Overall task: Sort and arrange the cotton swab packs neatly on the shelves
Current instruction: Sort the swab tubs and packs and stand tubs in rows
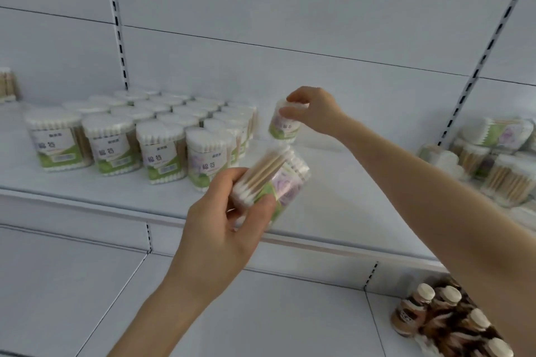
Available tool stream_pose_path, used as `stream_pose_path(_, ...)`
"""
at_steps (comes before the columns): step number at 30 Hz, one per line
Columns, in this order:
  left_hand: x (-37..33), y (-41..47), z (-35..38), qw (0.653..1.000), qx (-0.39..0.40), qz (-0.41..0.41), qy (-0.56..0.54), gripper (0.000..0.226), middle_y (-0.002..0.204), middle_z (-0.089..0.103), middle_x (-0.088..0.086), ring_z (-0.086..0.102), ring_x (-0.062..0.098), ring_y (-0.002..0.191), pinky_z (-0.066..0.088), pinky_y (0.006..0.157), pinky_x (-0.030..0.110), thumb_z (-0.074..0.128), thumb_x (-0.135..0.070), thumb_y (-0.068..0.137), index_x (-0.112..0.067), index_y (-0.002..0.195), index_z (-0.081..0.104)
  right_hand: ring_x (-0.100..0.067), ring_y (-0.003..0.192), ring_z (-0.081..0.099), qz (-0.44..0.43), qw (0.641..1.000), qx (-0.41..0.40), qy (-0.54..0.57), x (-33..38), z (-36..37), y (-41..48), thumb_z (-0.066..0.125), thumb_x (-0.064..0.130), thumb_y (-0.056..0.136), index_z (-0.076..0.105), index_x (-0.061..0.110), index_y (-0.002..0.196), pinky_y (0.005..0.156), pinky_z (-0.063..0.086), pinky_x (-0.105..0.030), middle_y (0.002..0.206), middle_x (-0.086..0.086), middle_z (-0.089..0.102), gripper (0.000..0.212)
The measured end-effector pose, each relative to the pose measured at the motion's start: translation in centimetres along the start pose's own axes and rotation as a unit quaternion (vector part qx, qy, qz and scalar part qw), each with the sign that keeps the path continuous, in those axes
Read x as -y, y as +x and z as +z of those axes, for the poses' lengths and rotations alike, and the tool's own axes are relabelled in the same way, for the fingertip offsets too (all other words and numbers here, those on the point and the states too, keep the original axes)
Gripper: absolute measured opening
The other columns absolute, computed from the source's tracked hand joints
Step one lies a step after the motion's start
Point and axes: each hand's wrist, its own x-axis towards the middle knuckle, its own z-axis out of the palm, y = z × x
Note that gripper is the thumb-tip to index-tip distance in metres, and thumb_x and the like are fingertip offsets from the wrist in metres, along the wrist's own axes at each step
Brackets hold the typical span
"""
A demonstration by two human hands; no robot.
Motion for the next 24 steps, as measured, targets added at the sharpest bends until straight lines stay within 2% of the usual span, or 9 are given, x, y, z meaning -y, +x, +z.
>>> stream_pose_path(3, 0.2, 0.5, 0.4, 1.0, -0.007, 0.0, 0.013, 0.033, 0.084, 0.066, -0.011, 0.063, 0.006, 0.068, 0.05, 0.06, 0.018, 0.056, -0.052, 0.068, -0.029, 0.092, 0.056, -0.024, 0.112, 0.052, -0.015, 0.995, 0.057, -0.075, -1.1, 1.8, 1.9, 0.063, 0.034, 0.086, 0.059, 0.009, 0.118, 0.086, 0.039, -0.028, 0.119, -0.009, 0.06, 0.041)
stream_pose_path(7, 0.5, 0.7, 0.8, 1.0, -0.021, -0.007, 0.016, 0.032, 0.085, 0.066, -0.012, 0.062, 0.007, 0.071, 0.049, 0.062, 0.017, 0.056, -0.053, 0.066, -0.032, 0.091, 0.057, -0.029, 0.116, 0.049, -0.048, 0.986, 0.107, -0.119, -2.5, 2.5, 3.0, 0.066, 0.035, 0.083, 0.057, 0.008, 0.123, 0.094, 0.036, -0.032, 0.124, -0.014, 0.055, 0.048)
stream_pose_path(10, 0.8, 0.9, 0.9, 0.999, -0.029, -0.01, 0.022, 0.033, 0.085, 0.066, -0.013, 0.063, 0.007, 0.073, 0.05, 0.064, 0.018, 0.057, -0.053, 0.066, -0.034, 0.092, 0.057, -0.028, 0.117, 0.046, -0.085, 0.983, 0.104, -0.125, -2.9, 2.7, 3.5, 0.068, 0.027, 0.082, 0.056, 0.008, 0.124, 0.094, 0.031, -0.027, 0.125, -0.016, 0.051, 0.047)
stream_pose_path(12, 0.8, 1.0, 1.0, 0.999, -0.031, -0.012, 0.028, 0.033, 0.086, 0.066, -0.014, 0.064, 0.007, 0.075, 0.051, 0.064, 0.02, 0.057, -0.054, 0.066, -0.034, 0.093, 0.057, -0.028, 0.116, 0.047, -0.104, 0.983, 0.094, -0.121, -2.9, 3.1, 3.8, 0.068, 0.025, 0.083, 0.057, 0.007, 0.123, 0.095, 0.032, -0.028, 0.124, -0.014, 0.051, 0.045)
stream_pose_path(17, 0.9, 1.3, 1.4, 0.998, -0.043, -0.016, 0.046, 0.036, 0.083, 0.066, -0.015, 0.063, 0.008, 0.073, 0.05, 0.062, 0.018, 0.055, -0.056, 0.065, -0.034, 0.093, 0.056, -0.025, 0.123, 0.041, -0.108, 0.976, 0.097, -0.163, -2.8, 3.4, 4.3, 0.064, 0.033, 0.086, 0.052, 0.013, 0.129, 0.098, 0.033, -0.031, 0.13, -0.007, 0.051, 0.049)
stream_pose_path(20, 0.4, 1.5, 2.1, 0.998, -0.048, -0.028, 0.036, 0.033, 0.083, 0.066, -0.019, 0.062, 0.004, 0.072, 0.046, 0.059, 0.011, 0.063, -0.055, 0.073, -0.031, 0.094, 0.054, -0.021, 0.123, 0.046, -0.081, 0.989, 0.101, -0.074, -2.9, 2.5, 3.8, 0.064, 0.033, 0.086, 0.046, 0.014, 0.134, 0.099, 0.034, -0.025, 0.135, -0.005, 0.05, 0.056)
stream_pose_path(22, 0.2, 1.8, 2.5, 0.996, -0.064, -0.058, 0.001, 0.036, 0.083, 0.066, -0.021, 0.062, 0.0, 0.072, 0.046, 0.062, 0.01, 0.065, -0.055, 0.076, -0.028, 0.097, 0.054, -0.017, 0.113, 0.054, -0.067, 0.996, 0.054, 0.018, -2.5, 1.1, 2.7, 0.061, 0.027, 0.089, 0.052, 0.013, 0.129, 0.091, 0.038, -0.02, 0.128, -0.004, 0.056, 0.044)
stream_pose_path(24, 0.2, 2.4, 2.9, 0.991, -0.083, -0.095, -0.043, 0.04, 0.085, 0.067, -0.016, 0.064, 0.002, 0.078, 0.051, 0.073, 0.018, 0.066, -0.054, 0.073, -0.026, 0.099, 0.056, -0.015, 0.096, 0.062, -0.04, 0.993, 0.028, 0.11, -1.6, -0.7, 1.1, 0.057, 0.022, 0.091, 0.061, 0.012, 0.115, 0.082, 0.046, -0.024, 0.109, -0.002, 0.063, 0.026)
